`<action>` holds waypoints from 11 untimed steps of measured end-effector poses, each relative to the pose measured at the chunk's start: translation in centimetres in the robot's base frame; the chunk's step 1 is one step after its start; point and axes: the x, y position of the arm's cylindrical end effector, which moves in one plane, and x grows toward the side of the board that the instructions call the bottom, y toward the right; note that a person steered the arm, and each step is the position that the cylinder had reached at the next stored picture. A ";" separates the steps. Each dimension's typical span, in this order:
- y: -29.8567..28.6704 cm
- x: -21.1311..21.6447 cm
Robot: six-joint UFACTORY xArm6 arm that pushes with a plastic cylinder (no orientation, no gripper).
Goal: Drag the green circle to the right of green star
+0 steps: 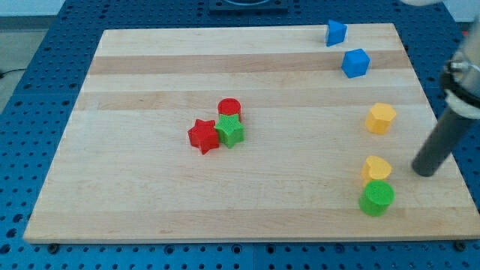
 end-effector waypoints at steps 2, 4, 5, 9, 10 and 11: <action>-7.5 5.5; -18.6 6.1; -20.0 4.8; -23.4 3.6; -23.4 3.6; -23.5 3.6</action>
